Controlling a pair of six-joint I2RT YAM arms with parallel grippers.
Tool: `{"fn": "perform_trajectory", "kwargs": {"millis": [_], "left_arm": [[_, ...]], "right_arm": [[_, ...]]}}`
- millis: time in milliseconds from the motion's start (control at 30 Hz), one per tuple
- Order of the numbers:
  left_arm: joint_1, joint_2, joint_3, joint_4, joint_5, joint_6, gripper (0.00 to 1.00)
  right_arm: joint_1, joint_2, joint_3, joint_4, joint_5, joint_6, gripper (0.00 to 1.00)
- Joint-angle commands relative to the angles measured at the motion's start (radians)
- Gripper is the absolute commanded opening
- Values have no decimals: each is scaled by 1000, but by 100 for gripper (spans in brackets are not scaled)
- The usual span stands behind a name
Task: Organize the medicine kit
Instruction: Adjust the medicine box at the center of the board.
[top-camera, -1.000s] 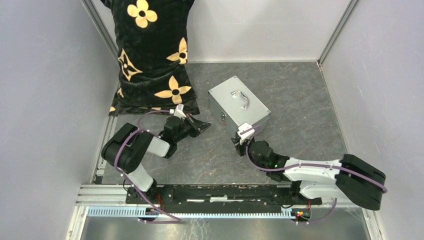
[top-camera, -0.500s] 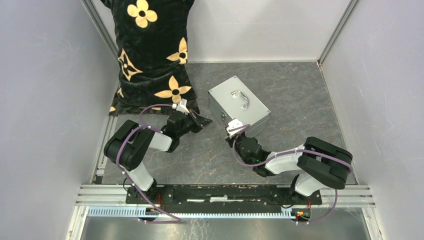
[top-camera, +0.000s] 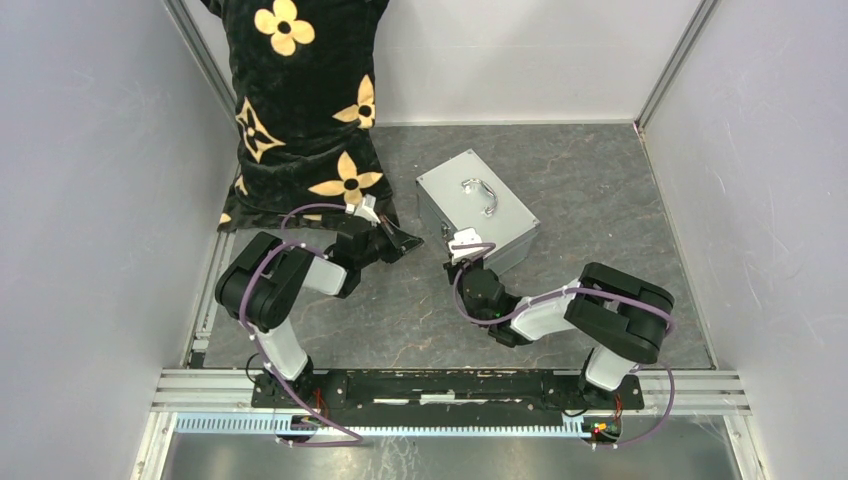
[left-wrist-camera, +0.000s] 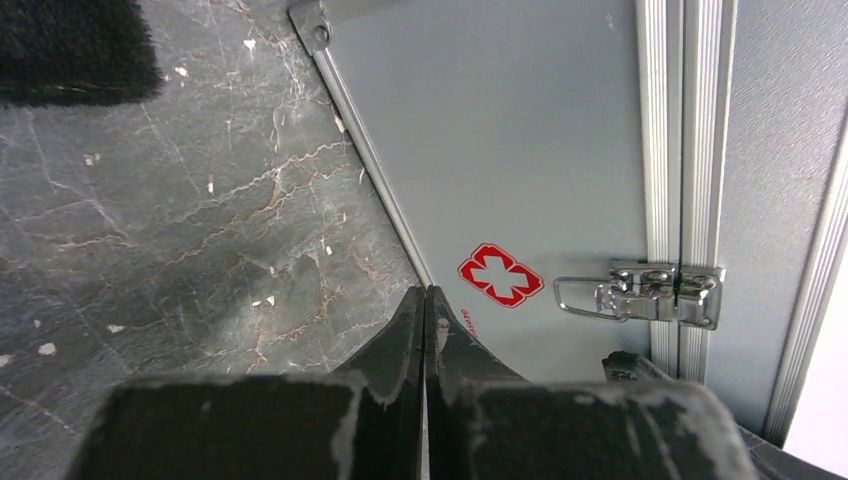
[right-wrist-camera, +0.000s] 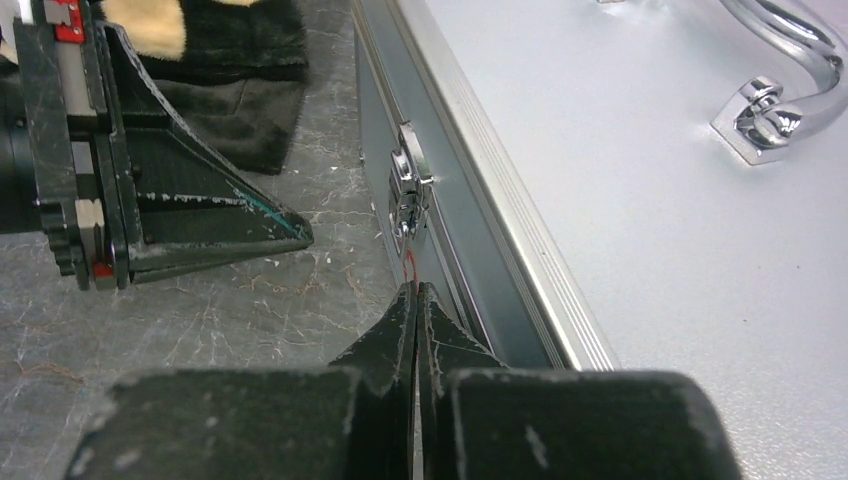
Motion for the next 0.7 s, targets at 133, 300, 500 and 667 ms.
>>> {"fn": "perform_trajectory", "kwargs": {"millis": [133,300,500,667], "left_arm": [[4,26,36,31,51,64,2],[4,19,39,22,55,75,2],[2,30,39,40,77,66,2],[-2,32,48,40,94,70,2]], "right_arm": [[-2,22,60,-50,116,74,0],[-21,-37,-2,-115,171,94,0],[-87,-132,-88,-134,154,85,0],[-178,-218,-164,-95,-32,45,0]]}}
